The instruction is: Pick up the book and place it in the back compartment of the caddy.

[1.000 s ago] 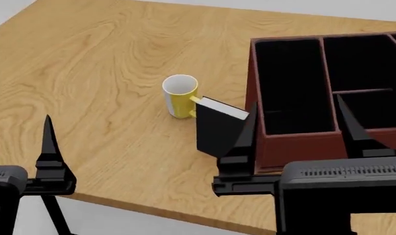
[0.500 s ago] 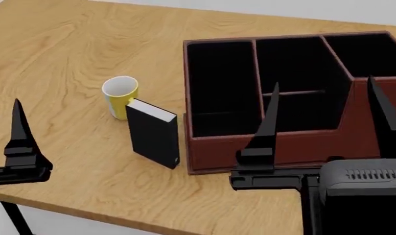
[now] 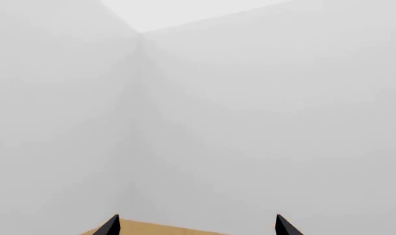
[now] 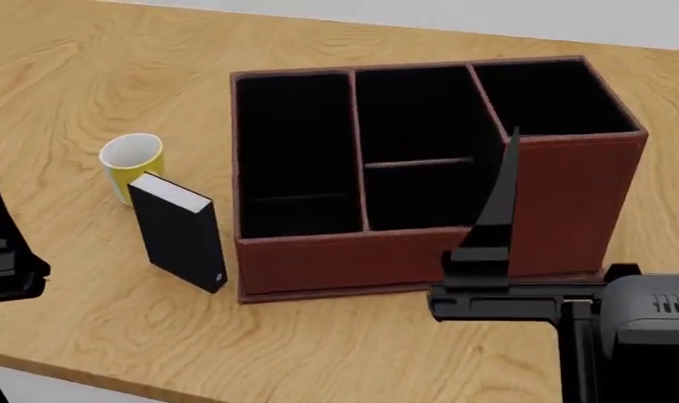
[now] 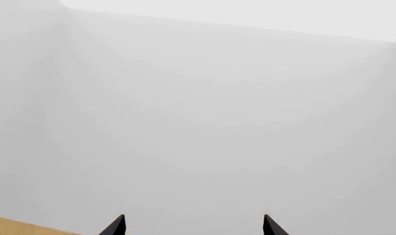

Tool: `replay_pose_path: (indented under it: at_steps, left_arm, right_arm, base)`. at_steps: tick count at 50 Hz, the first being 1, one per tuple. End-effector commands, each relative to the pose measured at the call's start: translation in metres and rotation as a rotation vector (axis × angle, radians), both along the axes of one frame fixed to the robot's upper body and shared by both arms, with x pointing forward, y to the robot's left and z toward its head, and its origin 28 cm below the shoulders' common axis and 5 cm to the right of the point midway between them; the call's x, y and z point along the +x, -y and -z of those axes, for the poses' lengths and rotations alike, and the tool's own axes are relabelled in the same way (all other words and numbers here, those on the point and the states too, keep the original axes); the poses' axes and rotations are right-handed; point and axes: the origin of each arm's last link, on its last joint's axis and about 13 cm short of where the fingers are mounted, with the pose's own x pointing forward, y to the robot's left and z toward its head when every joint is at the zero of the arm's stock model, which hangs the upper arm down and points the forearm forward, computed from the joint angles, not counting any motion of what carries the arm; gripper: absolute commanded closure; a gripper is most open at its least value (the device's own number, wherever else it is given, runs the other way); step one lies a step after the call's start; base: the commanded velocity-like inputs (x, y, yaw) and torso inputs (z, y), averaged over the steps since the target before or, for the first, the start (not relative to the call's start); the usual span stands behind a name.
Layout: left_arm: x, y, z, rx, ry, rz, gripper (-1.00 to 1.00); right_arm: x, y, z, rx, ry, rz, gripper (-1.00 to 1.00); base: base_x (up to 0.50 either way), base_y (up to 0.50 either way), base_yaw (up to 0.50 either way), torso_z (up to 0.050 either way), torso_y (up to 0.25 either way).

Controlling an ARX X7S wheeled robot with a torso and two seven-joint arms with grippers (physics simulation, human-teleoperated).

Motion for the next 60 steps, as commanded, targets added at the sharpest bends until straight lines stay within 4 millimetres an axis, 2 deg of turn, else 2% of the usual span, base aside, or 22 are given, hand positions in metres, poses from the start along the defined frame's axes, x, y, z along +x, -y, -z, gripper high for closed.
replay_pose_path:
  at_steps: [1, 26, 37, 45, 60]
  left_arm:
    - [0.0019, -0.0039, -0.0034, -0.016, -0.010, 0.018, -1.00]
    - [0.0021, -0.0006, -0.0021, -0.006, -0.019, 0.026, -1.00]
    - [0.0022, 0.0003, -0.0011, -0.003, -0.020, 0.028, -1.00]
    - [0.0021, 0.0010, -0.0009, 0.001, -0.021, 0.030, -1.00]
    - [0.0026, 0.0014, -0.0004, 0.002, -0.024, 0.033, -1.00]
  right_arm:
    - [-0.0056, 0.0006, 0.0002, 0.007, 0.007, -0.004, -1.00]
    - [-0.0047, 0.0028, -0.0014, 0.041, 0.005, 0.029, -1.00]
    - [-0.0076, 0.0026, -0.0035, 0.021, 0.036, 0.019, -1.00]
    - [-0.0030, 0.0007, -0.0013, -0.026, 0.006, 0.096, -1.00]
    - [-0.0040, -0.0013, -0.0030, 0.003, 0.026, 0.057, -1.00]
  base:
    - [0.47, -0.02, 0.00, 0.000, 0.000]
    - [0.50, -0.01, 0.00, 0.000, 0.001]
    - [0.00, 0.00, 0.00, 0.000, 0.001]
    - [0.00, 0.00, 0.00, 0.000, 0.000]
    - [-0.01, 0.05, 0.41, 0.000, 0.000]
